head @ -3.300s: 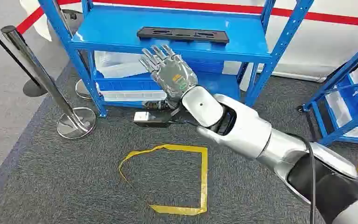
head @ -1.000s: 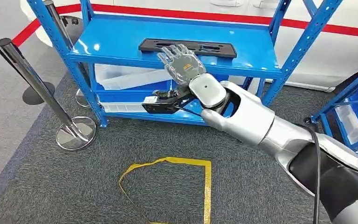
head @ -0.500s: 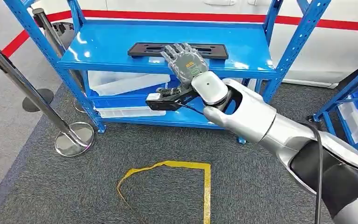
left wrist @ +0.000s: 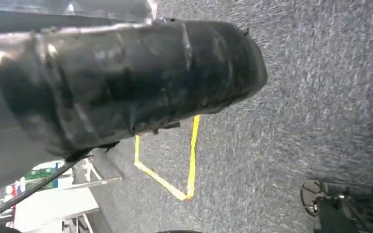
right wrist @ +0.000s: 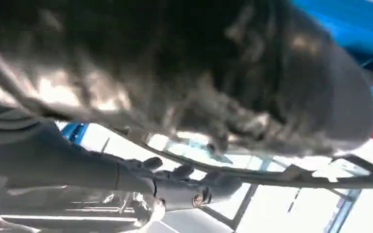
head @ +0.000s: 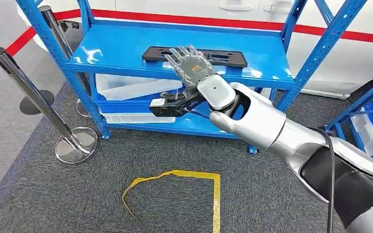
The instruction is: Take the parts from the cabinet and place them on the table.
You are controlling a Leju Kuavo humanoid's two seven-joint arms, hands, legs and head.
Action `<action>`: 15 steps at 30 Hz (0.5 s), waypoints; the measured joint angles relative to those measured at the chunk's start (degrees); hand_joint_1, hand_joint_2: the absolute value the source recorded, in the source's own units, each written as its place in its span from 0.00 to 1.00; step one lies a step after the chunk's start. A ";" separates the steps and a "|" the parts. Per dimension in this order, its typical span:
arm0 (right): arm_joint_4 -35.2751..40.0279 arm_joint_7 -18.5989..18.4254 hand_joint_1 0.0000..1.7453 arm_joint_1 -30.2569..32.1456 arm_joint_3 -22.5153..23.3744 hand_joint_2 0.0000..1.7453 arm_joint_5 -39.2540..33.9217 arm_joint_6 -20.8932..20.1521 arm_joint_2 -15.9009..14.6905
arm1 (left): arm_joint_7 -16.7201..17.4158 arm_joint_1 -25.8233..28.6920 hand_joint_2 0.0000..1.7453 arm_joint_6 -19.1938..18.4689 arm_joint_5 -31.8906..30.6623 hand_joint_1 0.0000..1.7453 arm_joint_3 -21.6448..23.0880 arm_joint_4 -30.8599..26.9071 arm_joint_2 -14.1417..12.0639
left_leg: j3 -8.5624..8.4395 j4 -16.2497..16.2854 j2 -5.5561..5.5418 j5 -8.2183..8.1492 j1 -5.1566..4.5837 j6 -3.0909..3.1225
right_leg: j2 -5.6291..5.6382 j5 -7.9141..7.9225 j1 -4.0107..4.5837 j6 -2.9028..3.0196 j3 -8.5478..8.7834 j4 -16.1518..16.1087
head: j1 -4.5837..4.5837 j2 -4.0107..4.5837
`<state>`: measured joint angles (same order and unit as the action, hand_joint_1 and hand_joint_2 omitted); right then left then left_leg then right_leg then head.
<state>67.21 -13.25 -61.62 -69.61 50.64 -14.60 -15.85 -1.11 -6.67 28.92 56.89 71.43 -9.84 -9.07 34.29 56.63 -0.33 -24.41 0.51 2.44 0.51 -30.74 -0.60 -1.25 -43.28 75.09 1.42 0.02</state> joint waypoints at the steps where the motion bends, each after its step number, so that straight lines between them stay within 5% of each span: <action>1: -0.04 0.00 0.00 -0.03 -0.02 0.00 0.00 0.00 0.00 | 0.11 0.06 0.00 0.00 0.00 0.00 0.00 0.00 0.02 | -0.20 0.27 -0.09 -0.34 0.04 -0.12 | -0.06 2.42 -0.11 0.00 1.07 -3.01 | 0.02 0.00; 3: -0.04 0.00 0.00 -0.25 0.00 0.00 -0.02 0.00 0.02 | 0.13 0.14 0.00 0.02 0.02 0.00 0.00 0.00 0.05 | -0.77 0.98 -0.20 -1.37 0.11 -0.62 | -0.28 8.42 -0.15 0.25 5.64 -13.53 | 0.04 0.00; 5: -0.04 0.00 0.00 -0.45 -0.09 0.00 -0.11 -0.09 0.04 | 0.15 0.01 0.00 0.07 0.04 0.00 0.00 0.00 0.05 | -0.44 1.68 -0.25 -1.90 -0.22 -1.20 | -0.24 7.00 0.21 0.73 7.14 -16.41 | -0.02 0.00; 7: -0.07 -0.02 0.00 -0.34 -0.13 0.00 -0.13 -0.11 0.04 | 0.13 0.01 0.00 0.09 0.11 0.00 0.00 0.00 0.05 | -0.41 1.27 -0.25 -1.88 -0.16 -1.70 | -0.18 6.80 0.28 1.15 6.94 -15.89 | -0.04 0.00; 10: -0.13 -0.13 0.00 -0.55 -0.13 0.00 -0.13 -0.02 0.02 | 0.09 0.15 0.00 0.11 0.20 0.00 0.00 0.00 0.11 | -0.03 2.91 -0.03 -3.17 -0.02 -2.57 | -0.07 6.88 -0.34 2.05 8.06 -16.95 | -0.21 0.00; 13: -0.15 -0.13 0.00 -0.50 -0.26 0.00 -0.13 -0.02 0.04 | 0.07 -0.02 0.00 0.11 0.17 0.00 -0.02 0.00 0.11 | 6.88 15.23 0.01 -7.72 0.29 -3.31 | -0.14 6.29 -0.30 2.61 8.65 -16.91 | -0.46 0.00; 15: -0.26 -0.13 0.00 -0.18 -0.42 0.00 -0.13 -0.02 0.04 | 0.07 0.09 0.00 0.07 0.17 0.00 -0.02 0.00 0.13 | 9.92 18.67 0.01 -7.11 0.31 -3.46 | -0.11 5.89 -0.32 2.57 9.03 -16.85 | -0.46 0.00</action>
<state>66.95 -13.38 -61.81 -70.03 50.51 -14.62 -15.80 -1.05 -6.58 28.98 57.07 71.41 -9.84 -8.94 44.21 75.30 -0.32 -31.52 0.82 -1.02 0.40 -24.84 -0.92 1.32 -34.25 58.24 0.96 0.02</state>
